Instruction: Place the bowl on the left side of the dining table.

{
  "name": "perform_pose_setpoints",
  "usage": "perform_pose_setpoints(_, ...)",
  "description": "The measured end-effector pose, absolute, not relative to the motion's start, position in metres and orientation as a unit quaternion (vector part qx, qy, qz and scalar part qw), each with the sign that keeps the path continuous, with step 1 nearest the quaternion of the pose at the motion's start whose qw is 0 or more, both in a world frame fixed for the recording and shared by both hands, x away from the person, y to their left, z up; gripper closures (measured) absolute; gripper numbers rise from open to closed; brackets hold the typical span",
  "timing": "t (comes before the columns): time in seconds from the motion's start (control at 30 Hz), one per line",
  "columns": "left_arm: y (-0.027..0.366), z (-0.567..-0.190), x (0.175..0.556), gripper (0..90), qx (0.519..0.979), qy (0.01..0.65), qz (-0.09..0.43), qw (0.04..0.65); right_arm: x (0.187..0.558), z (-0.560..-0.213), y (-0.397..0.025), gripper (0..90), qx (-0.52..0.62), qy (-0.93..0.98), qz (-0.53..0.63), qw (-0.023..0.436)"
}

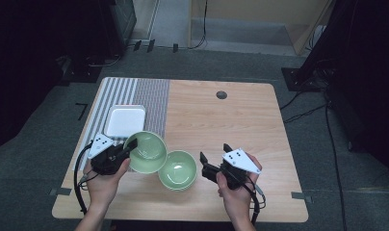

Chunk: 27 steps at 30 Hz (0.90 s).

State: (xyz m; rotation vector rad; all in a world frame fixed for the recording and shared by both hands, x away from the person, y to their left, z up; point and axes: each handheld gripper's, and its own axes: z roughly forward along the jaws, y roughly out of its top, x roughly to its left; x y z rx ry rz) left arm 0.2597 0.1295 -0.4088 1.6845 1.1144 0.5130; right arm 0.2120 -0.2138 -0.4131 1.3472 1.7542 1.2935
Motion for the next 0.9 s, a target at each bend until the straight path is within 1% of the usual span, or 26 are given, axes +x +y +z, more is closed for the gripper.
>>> perform_pose_setpoints(0.3, 0.139, -0.409, 0.263, 84.9, 0.689, 0.471, 0.217, 0.506, 0.220, -0.426, -0.227, 18.2, 0.522, 0.653, 0.467, 0.289)
perform_pose_setpoints(0.9, 0.154, -0.415, 0.270, 84.9, 0.679, 0.491, 0.220, 0.501, 0.220, -0.433, -0.258, 18.0, 0.543, 0.639, 0.451, 0.304)
